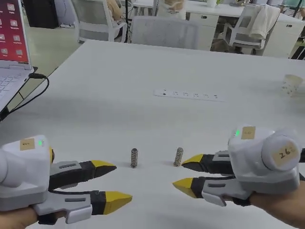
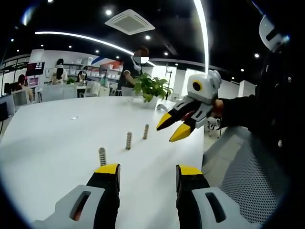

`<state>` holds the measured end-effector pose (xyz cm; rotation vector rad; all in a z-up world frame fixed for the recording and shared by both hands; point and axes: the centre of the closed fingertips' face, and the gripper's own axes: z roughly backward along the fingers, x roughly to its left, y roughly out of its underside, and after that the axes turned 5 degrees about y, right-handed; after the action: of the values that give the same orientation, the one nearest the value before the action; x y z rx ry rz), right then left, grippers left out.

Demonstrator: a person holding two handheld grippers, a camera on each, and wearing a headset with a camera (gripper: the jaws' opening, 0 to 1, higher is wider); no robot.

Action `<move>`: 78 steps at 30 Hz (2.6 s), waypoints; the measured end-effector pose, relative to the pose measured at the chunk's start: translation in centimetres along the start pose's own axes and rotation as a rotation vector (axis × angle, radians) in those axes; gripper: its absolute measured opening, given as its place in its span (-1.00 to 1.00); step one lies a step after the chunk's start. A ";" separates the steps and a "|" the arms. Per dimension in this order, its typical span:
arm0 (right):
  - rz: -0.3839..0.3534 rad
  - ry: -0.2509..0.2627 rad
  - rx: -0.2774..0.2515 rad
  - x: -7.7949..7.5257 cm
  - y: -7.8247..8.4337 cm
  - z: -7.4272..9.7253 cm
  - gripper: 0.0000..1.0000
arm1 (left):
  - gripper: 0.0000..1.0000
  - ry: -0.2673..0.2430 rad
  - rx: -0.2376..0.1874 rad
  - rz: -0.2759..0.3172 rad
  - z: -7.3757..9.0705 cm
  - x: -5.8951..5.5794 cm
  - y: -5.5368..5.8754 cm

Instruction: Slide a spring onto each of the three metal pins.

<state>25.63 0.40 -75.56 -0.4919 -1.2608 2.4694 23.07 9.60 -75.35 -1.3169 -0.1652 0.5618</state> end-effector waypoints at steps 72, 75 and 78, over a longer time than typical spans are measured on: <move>-0.178 0.212 -0.092 -5.8 8.7 7.1 0.40 | 0.30 -0.055 0.020 0.050 0.4 0.8 1.0; -0.184 0.207 -0.092 -5.7 8.8 7.0 0.45 | 0.43 -0.061 0.037 0.049 0.3 0.8 1.2; -0.188 0.202 -0.091 -5.7 8.9 6.9 0.50 | 0.58 -0.075 0.040 0.051 0.2 1.0 1.3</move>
<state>26.47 -11.92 -78.13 -0.6002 -1.2780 2.1565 23.48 10.49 -76.70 -1.2646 -0.1811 0.6555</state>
